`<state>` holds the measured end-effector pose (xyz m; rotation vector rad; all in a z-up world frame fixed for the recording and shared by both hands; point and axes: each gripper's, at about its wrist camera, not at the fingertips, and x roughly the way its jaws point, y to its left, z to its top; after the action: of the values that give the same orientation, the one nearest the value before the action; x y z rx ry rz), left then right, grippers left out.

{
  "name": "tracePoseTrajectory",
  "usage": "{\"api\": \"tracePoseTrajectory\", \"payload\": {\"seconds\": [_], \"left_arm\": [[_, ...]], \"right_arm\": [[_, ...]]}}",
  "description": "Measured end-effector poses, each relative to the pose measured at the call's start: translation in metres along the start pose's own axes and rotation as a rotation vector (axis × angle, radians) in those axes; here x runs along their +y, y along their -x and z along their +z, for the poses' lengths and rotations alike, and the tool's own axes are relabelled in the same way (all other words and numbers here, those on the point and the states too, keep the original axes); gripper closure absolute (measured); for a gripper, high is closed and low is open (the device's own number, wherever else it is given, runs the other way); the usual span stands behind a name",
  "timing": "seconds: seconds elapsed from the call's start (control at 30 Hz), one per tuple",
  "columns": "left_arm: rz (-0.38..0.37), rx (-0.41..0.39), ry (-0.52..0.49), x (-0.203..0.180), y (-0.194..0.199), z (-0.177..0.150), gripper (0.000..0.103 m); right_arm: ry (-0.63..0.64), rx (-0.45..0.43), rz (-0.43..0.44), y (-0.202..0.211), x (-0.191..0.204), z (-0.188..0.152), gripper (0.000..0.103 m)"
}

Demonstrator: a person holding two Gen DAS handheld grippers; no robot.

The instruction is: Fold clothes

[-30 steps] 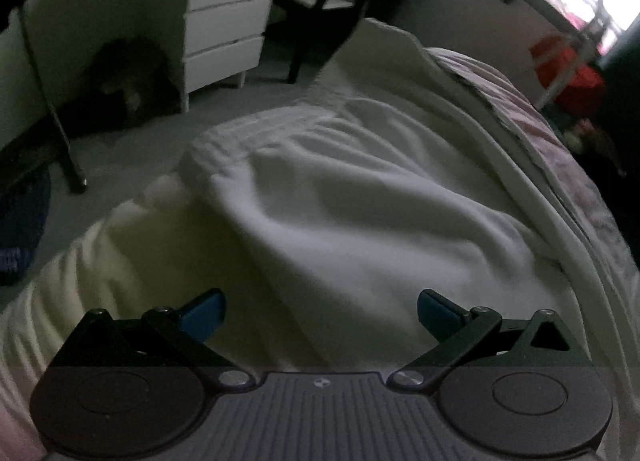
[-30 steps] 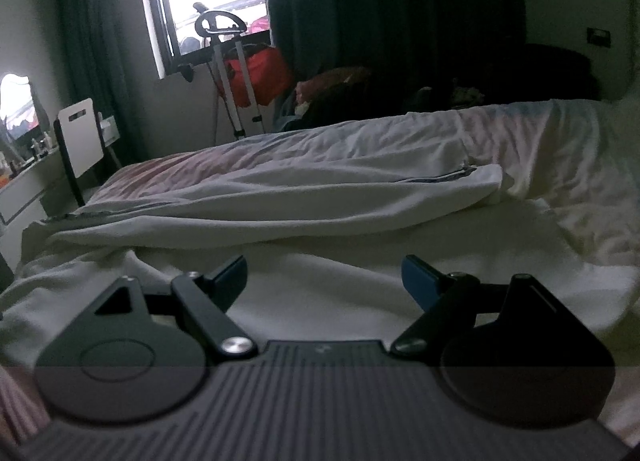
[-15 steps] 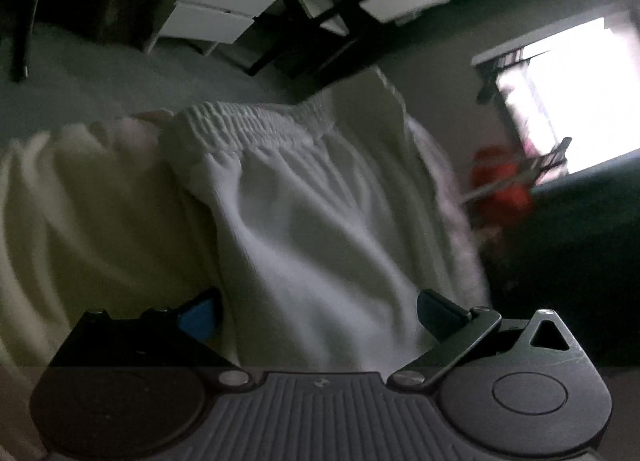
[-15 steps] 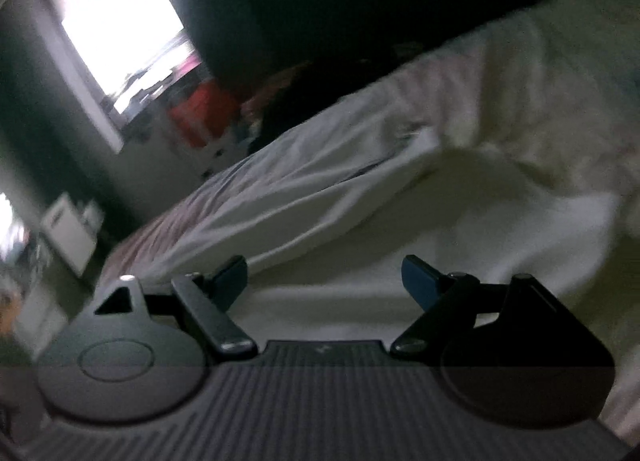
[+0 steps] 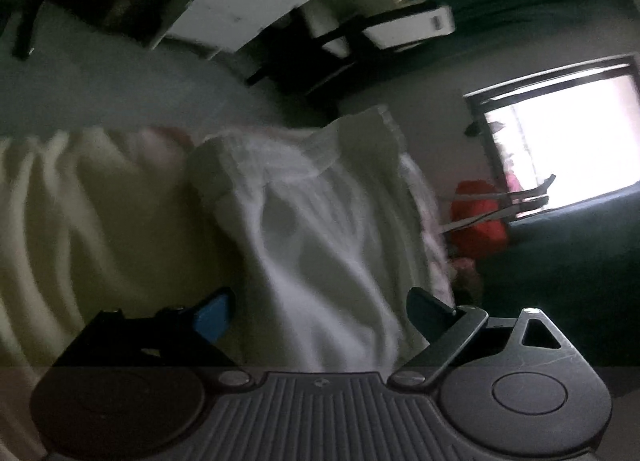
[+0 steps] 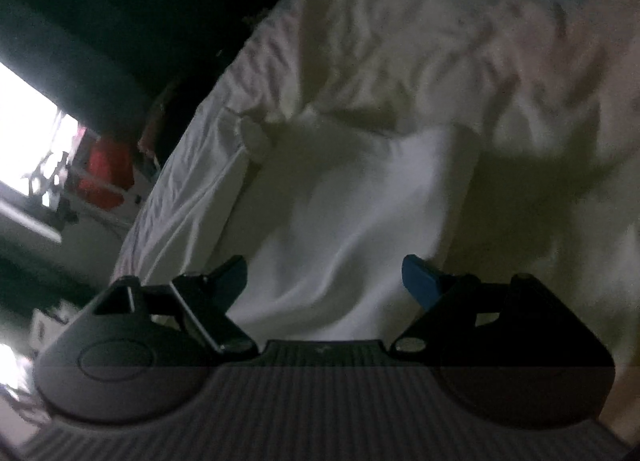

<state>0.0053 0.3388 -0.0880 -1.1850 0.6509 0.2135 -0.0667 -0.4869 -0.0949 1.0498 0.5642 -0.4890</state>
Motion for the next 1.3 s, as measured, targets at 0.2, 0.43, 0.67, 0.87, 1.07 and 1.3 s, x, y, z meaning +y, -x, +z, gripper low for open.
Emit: {"api": "tracePoseTrajectory", "payload": {"seconds": [0.2, 0.43, 0.67, 0.87, 1.07, 1.3], "left_arm": [[0.117, -0.093, -0.075, -0.004, -0.018, 0.024, 0.027], [0.158, -0.126, -0.095, -0.006, -0.014, 0.023, 0.062], [0.062, -0.167, -0.089, -0.001, 0.002, 0.03, 0.068], [-0.095, -0.138, -0.108, -0.007, 0.005, 0.025, 0.045], [0.049, 0.059, -0.139, -0.009, -0.039, 0.022, 0.048], [0.035, -0.018, -0.13, -0.005, -0.039, 0.027, 0.095]], "right_arm": [[-0.118, -0.114, -0.096, 0.004, -0.025, 0.007, 0.017], [-0.256, -0.068, -0.119, -0.018, -0.05, 0.01, 0.032], [-0.107, -0.158, -0.04, -0.011, -0.016, 0.012, 0.096], [-0.004, -0.279, 0.019, 0.013, 0.007, 0.013, 0.096], [-0.05, -0.194, -0.085, -0.005, -0.003, 0.012, 0.096], [-0.082, -0.207, -0.068, -0.004, -0.006, 0.008, 0.097]]}}
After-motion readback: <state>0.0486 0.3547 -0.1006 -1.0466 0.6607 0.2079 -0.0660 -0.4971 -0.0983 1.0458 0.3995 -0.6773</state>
